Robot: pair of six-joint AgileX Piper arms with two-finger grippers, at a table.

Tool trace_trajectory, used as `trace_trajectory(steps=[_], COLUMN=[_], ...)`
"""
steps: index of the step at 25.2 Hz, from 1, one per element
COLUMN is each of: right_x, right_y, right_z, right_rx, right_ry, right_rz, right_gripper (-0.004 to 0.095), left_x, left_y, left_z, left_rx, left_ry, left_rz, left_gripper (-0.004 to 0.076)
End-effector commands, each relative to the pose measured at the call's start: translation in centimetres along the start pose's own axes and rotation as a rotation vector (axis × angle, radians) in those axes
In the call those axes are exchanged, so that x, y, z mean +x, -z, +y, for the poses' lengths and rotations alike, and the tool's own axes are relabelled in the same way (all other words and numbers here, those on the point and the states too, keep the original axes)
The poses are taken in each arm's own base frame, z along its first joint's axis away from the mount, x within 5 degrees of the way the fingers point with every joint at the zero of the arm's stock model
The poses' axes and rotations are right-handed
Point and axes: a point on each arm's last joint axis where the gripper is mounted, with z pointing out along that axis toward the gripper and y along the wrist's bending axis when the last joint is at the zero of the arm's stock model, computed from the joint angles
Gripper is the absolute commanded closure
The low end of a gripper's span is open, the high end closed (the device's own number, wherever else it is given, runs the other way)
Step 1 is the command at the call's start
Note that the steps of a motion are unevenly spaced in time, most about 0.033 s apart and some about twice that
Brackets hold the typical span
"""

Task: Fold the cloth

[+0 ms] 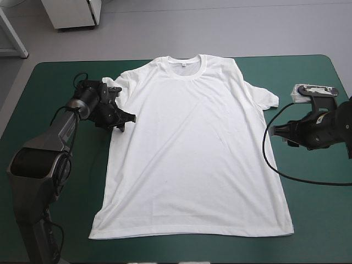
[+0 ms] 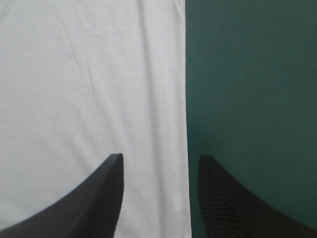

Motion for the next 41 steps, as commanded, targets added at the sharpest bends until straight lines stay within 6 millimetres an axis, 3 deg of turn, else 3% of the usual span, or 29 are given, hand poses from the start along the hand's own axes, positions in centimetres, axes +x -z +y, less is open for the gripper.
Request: trace_trajectory(steps=[1, 2, 3, 7, 16, 18, 22, 26, 32, 41], right_x=[-0.5, -0.5, -0.5, -1.1, -7.9, -10.1, -12.2, -12.8, -12.5, -12.1], right_y=[1.3, 1.3, 1.3, 0.2, -10.1, -11.9, -14.9, -18.5, -22.1, -24.5], right_z=[0.1, 0.1, 0.1, 0.0, -0.2, -0.1, -0.2, -0.4, -0.8, -0.8], right_rx=[-0.003, -0.003, -0.002, 0.003, 0.005, -0.006, -0.006, -0.001, 0.004, -0.008], right_ry=[0.005, 0.005, 0.005, 0.000, 0.004, -0.002, -0.006, -0.017, -0.024, -0.037], right_rz=[-0.079, -0.079, -0.077, -0.066, 0.006, -0.005, 0.020, 0.074, 0.137, 0.179], right_gripper=[0.0469, 0.0469, 0.0469, 0.0469, 0.0431, 0.0430, 0.0431, 0.0432, 0.0432, 0.0437], left_x=[-0.8, -0.8, -0.8, -0.8, -0.8, -0.8, -0.8, -0.9, -0.9, -1.0], left_y=[2.1, 2.1, 2.1, 2.1, 2.1, 2.1, 2.1, 2.1, 2.1, 2.2], left_z=[-0.2, -0.2, -0.2, -0.2, -0.5, -0.5, -0.5, -0.5, -0.5, -0.5], left_rx=[0.013, 0.014, 0.015, 0.014, 0.043, 0.047, 0.047, 0.047, 0.047, 0.048], left_ry=[0.012, 0.013, 0.013, 0.010, 0.026, 0.028, 0.028, 0.028, 0.028, 0.026], left_rz=[-0.091, -0.091, -0.093, -0.091, -0.094, -0.096, -0.096, -0.097, -0.102, -0.118], left_gripper=[0.0465, 0.0632, 0.0738, 0.0733, 0.0733, 0.0733, 0.0733, 0.0733, 0.0733, 0.0733])
